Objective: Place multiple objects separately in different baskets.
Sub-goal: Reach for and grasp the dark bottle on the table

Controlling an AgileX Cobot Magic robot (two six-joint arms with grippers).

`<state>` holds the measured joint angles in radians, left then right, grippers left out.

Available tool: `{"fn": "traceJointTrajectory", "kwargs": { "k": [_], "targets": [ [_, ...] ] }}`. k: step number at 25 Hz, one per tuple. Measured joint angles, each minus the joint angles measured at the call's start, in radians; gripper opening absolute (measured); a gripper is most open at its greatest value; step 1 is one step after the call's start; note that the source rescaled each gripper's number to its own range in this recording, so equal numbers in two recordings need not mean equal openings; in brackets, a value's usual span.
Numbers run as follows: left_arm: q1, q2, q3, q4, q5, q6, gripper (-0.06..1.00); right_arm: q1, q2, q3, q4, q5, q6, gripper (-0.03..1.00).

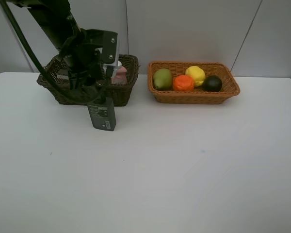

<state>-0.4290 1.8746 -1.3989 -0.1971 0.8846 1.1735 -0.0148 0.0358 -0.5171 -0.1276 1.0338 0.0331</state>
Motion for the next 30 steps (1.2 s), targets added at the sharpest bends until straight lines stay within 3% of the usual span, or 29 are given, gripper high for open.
{"fn": "traceJointTrajectory", "kwargs": {
  "k": [4, 7, 17, 25, 30],
  "targets": [
    [0.000, 0.000, 0.000, -0.011, -0.006, -0.048, 0.76, 0.000, 0.000, 0.000, 0.000, 0.000, 0.000, 0.88],
    [0.000, 0.000, 0.000, -0.013, -0.008, -0.077, 0.82, 0.000, 0.000, 0.000, 0.000, 0.000, 0.000, 0.88],
    [0.000, 0.000, 0.000, -0.013, 0.002, -0.089, 0.86, 0.000, 0.000, 0.000, 0.000, 0.000, 0.000, 0.88],
    [0.000, 0.000, 0.024, -0.013, 0.035, -0.034, 0.86, 0.000, 0.000, 0.000, 0.000, 0.000, 0.000, 0.88],
    [0.000, 0.000, 0.099, -0.013, -0.050, 0.049, 0.86, 0.000, 0.000, 0.000, 0.000, 0.000, 0.000, 0.88]
  ]
}}
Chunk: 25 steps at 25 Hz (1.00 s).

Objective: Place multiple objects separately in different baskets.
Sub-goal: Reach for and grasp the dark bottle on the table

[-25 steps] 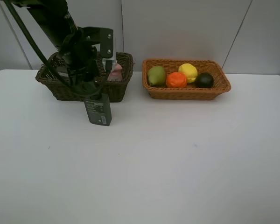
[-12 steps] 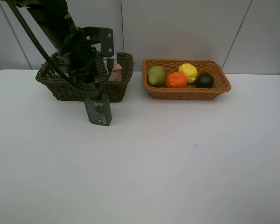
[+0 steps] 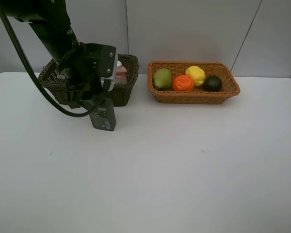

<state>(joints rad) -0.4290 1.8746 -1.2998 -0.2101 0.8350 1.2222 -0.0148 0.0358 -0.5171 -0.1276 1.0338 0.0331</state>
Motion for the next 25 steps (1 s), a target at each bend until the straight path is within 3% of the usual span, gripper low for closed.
{"fn": "traceJointTrajectory", "kwargs": {
  "k": [4, 17, 20, 23, 25],
  "targets": [
    [0.000, 0.000, 0.052, 0.000, -0.096, 0.051, 0.86, 0.000, 0.000, 0.000, 0.000, 0.000, 0.000, 0.88],
    [0.000, 0.093, 0.063, 0.000, -0.151, 0.081, 0.85, 0.000, 0.000, 0.000, 0.000, 0.000, 0.000, 0.88],
    [0.001, 0.100, 0.063, 0.000, -0.155, 0.119, 0.74, 0.000, 0.000, 0.000, 0.000, 0.000, 0.000, 0.88],
    [0.010, 0.100, 0.063, 0.003, -0.157, 0.139, 0.55, 0.000, 0.000, 0.000, 0.000, 0.000, 0.000, 0.88],
    [0.012, 0.100, 0.063, 0.003, -0.157, 0.142, 0.52, 0.000, 0.000, 0.000, 0.000, 0.000, 0.000, 0.88]
  ]
}}
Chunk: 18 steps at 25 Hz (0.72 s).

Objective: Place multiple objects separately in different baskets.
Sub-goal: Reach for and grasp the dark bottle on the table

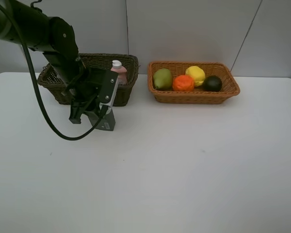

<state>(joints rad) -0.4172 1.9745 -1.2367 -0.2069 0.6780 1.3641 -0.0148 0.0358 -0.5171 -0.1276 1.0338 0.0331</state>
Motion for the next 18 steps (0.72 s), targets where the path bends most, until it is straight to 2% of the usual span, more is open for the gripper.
{"fn": "traceJointTrajectory", "kwargs": {
  "k": [18],
  "targets": [
    [0.000, -0.048, 0.006, 0.020, -0.013, -0.001, 0.52, 0.000, 0.000, 0.000, 0.000, 0.000, 0.000, 0.88]
  ]
}}
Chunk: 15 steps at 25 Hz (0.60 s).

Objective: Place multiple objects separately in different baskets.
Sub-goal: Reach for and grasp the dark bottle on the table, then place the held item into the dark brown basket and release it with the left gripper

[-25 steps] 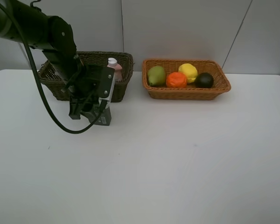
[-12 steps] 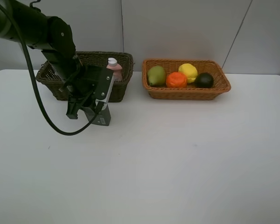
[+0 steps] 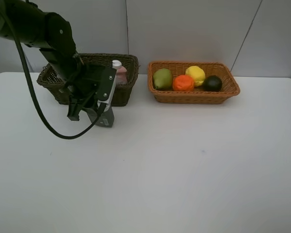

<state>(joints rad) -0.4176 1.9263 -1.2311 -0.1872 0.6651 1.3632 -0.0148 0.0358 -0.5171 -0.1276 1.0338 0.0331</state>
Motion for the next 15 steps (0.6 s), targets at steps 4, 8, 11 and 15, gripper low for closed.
{"fn": "traceJointTrajectory", "kwargs": {
  "k": [4, 8, 11, 15],
  "targets": [
    [0.000, -0.098, 0.000, -0.006, 0.046, -0.035, 0.52, 0.000, 0.000, 0.000, 0.000, 0.000, 0.000, 0.88],
    [0.000, -0.202, 0.002, -0.009, 0.108, -0.098, 0.52, 0.000, 0.000, 0.000, 0.000, 0.000, 0.000, 0.88],
    [0.020, -0.275, 0.004, -0.015, 0.120, -0.157, 0.52, 0.000, 0.000, 0.000, 0.000, 0.000, 0.000, 0.88],
    [0.061, -0.348, 0.004, -0.014, 0.090, -0.297, 0.52, 0.000, 0.000, 0.000, 0.000, 0.000, 0.000, 0.88]
  ]
}}
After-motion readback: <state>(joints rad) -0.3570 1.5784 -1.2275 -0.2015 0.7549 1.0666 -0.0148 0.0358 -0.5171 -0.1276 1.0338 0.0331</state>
